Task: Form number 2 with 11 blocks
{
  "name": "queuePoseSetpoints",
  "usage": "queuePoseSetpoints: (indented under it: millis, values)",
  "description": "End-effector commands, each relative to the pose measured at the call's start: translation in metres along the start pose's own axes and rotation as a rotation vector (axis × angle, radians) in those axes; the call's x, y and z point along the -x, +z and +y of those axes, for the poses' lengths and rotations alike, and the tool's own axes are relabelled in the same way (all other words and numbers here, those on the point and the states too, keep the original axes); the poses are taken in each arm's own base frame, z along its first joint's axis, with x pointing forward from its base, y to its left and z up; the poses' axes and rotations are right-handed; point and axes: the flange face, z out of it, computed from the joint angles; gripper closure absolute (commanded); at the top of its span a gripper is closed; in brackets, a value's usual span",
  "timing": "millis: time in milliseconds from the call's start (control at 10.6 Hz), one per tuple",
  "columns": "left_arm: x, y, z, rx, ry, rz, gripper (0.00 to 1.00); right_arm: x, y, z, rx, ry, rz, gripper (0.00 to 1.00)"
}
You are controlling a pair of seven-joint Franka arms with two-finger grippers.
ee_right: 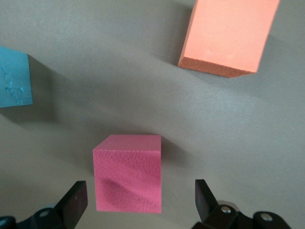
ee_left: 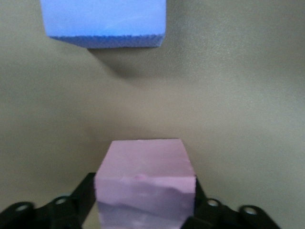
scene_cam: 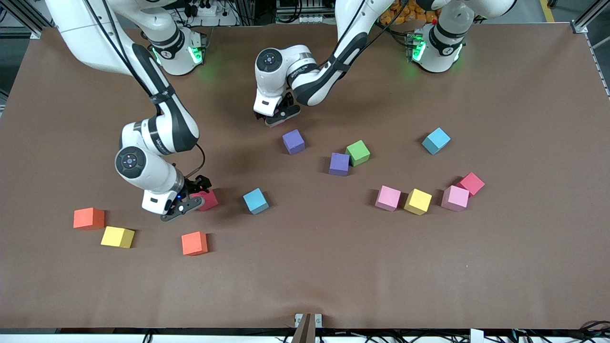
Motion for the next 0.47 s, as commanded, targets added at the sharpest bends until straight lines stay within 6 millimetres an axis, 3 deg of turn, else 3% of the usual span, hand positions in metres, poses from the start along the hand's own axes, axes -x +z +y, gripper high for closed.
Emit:
queuePoseSetpoints:
  millis: [0, 189, 379]
  values:
    - [0.001, -0.005, 0.003, 0.011, 0.037, 0.033, 0.76, -0.013, 0.006, -0.005, 0.007, -0.023, 0.004, 0.00]
    - [-0.003, -0.036, -0.011, 0.020, 0.126, -0.005, 0.77, -0.016, 0.019, -0.004, 0.003, -0.023, -0.008, 0.00]
    - [0.012, -0.054, -0.040, -0.003, 0.202, -0.005, 0.77, -0.016, 0.028, -0.007, -0.001, -0.025, -0.020, 0.00]
